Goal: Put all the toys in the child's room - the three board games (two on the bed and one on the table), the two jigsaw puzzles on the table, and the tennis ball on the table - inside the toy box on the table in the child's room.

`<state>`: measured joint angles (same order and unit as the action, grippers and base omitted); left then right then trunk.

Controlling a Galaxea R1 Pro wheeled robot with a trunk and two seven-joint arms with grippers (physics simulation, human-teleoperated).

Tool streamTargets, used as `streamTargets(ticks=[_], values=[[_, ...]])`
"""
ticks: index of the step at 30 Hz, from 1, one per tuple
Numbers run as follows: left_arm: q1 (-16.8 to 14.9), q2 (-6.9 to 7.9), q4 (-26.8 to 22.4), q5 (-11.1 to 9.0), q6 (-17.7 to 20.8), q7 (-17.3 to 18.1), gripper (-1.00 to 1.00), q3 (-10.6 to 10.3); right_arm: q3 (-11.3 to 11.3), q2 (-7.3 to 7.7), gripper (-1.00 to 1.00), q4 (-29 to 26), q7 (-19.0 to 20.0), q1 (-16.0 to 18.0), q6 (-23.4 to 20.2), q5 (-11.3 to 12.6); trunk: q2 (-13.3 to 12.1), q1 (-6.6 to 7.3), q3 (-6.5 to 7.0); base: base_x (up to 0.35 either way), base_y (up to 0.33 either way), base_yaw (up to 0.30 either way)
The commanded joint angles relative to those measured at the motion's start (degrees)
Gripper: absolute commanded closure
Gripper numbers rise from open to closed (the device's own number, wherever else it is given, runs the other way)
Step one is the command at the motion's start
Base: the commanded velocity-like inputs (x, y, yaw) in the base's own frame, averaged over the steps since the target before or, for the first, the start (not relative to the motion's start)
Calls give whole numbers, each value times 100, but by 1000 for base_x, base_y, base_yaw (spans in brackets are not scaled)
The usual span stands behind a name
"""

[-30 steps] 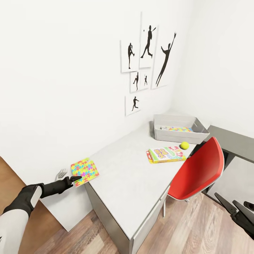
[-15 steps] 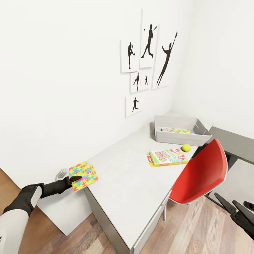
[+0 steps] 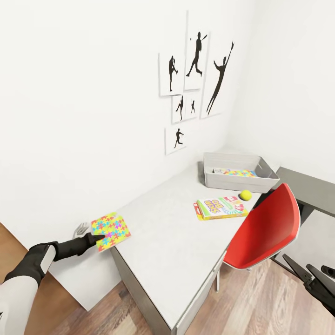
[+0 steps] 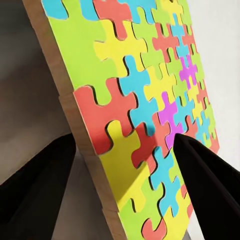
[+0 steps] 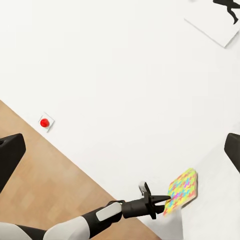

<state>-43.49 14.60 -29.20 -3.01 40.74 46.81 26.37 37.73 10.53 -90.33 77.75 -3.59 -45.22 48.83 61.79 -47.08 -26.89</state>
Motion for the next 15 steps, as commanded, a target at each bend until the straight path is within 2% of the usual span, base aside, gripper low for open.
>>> streamTargets(ticks=[1,8,15], values=[[-2,-1,2,11,28,4,100,12,-2,2,-100,-2,-5,-1,-49,30,3,-1,-5,0,0,0],[-3,-8,2,11,26,-4,100,13,-2,2,-100,-2,-12,-1,-49,30,3,-1,-5,0,0,0],[-2,-9,2,18,30,3,100,19,-2,2,-100,-2,-14,-1,-49,30,-278,153,121,0,0,0]])
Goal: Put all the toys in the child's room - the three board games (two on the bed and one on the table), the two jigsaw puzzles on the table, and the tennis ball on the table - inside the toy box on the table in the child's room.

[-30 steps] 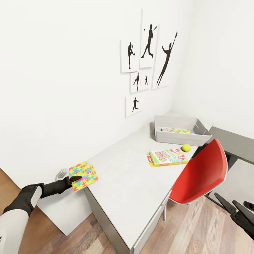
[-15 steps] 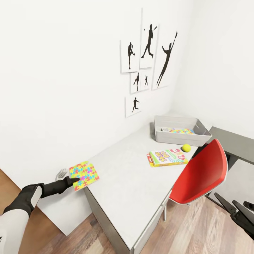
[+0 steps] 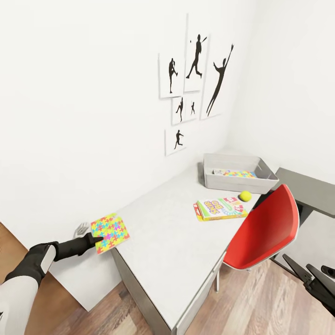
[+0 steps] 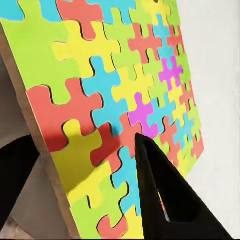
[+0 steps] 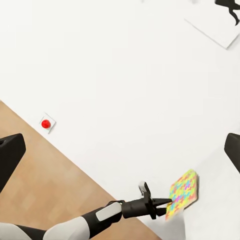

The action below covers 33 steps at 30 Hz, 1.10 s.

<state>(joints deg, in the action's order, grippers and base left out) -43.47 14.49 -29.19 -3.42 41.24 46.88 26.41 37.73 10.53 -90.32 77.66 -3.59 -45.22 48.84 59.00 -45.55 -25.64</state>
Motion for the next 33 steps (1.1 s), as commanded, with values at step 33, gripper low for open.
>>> streamTargets(ticks=[33], values=[[-10,3,1,61,2,-3,100,17,-2,-1,-100,5,-27,-1,-48,-154,-1322,725,588,0,0,0]])
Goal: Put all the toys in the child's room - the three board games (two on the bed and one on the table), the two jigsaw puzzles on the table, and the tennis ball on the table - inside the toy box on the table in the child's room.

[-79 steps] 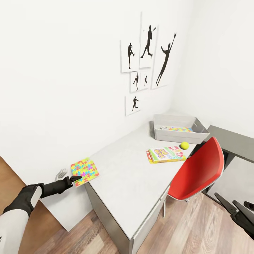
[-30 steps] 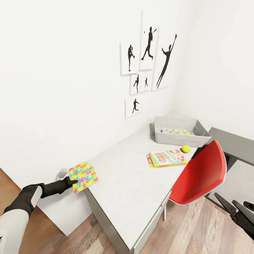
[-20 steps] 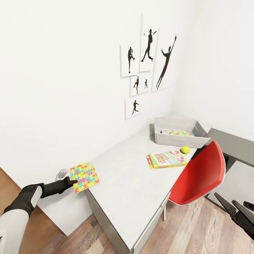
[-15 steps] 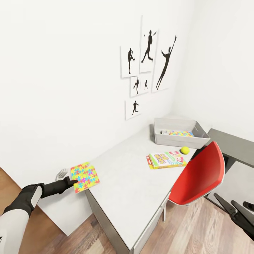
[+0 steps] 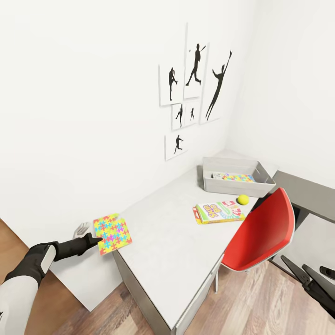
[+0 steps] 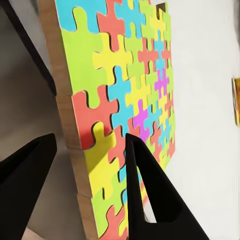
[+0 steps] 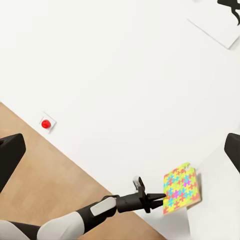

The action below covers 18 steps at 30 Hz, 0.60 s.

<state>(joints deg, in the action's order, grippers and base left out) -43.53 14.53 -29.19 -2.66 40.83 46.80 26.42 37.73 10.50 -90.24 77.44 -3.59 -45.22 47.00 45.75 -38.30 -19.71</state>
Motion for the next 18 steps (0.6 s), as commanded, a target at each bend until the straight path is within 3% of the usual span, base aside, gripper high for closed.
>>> streamTargets(ticks=[1,7,15,18], values=[[-5,1,1,-15,45,5,100,17,-2,3,-100,-2,-7,-1,-48,29,-37,21,13,0,0,0],[-6,13,1,-15,68,5,100,20,-2,5,-100,-2,-10,-1,-48,28,-277,153,120,0,0,0],[-6,24,-62,-15,460,18,100,21,-2,5,-100,-2,-32,-1,-48,26,-598,329,264,0,0,0],[-6,24,-68,-15,506,291,100,16,-2,2,-100,-2,-42,-1,-48,-8,-719,395,318,0,0,0]])
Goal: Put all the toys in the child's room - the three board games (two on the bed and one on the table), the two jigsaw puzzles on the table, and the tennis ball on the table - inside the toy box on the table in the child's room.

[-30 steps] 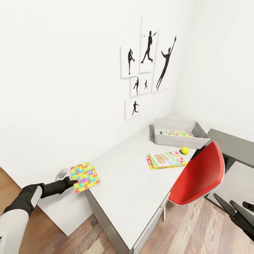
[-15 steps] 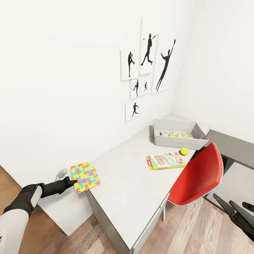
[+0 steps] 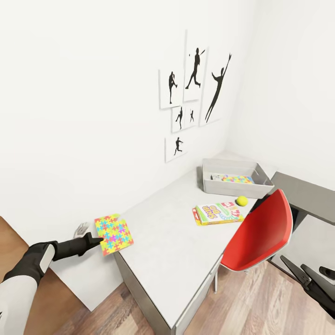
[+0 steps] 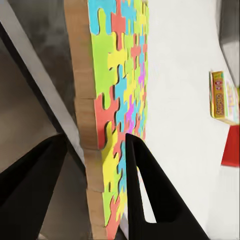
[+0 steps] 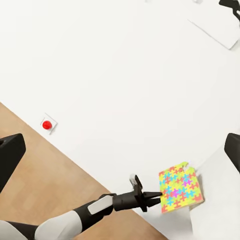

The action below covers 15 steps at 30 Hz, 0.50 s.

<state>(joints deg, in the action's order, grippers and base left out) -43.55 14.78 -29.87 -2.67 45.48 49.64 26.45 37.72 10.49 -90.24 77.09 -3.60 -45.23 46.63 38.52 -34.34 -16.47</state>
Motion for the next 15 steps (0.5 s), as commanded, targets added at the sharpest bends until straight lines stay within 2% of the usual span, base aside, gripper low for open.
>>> streamTargets(ticks=[1,5,12,15], values=[[-4,-1,0,-11,49,174,100,10,-5,0,-100,-1,-7,-1,-46,-1,-36,21,12,0,0,0],[-4,9,-8,-1,126,740,100,-8,-3,-3,-100,4,-26,-1,-45,-129,-196,109,84,0,0,0],[-4,74,-17,3,306,1188,100,-24,-2,-11,-100,6,-84,-1,-39,-201,-477,262,209,0,0,0],[-4,121,-18,10,354,1517,100,-36,-2,-14,-100,6,-90,-1,-37,-205,-597,328,263,0,0,0]])
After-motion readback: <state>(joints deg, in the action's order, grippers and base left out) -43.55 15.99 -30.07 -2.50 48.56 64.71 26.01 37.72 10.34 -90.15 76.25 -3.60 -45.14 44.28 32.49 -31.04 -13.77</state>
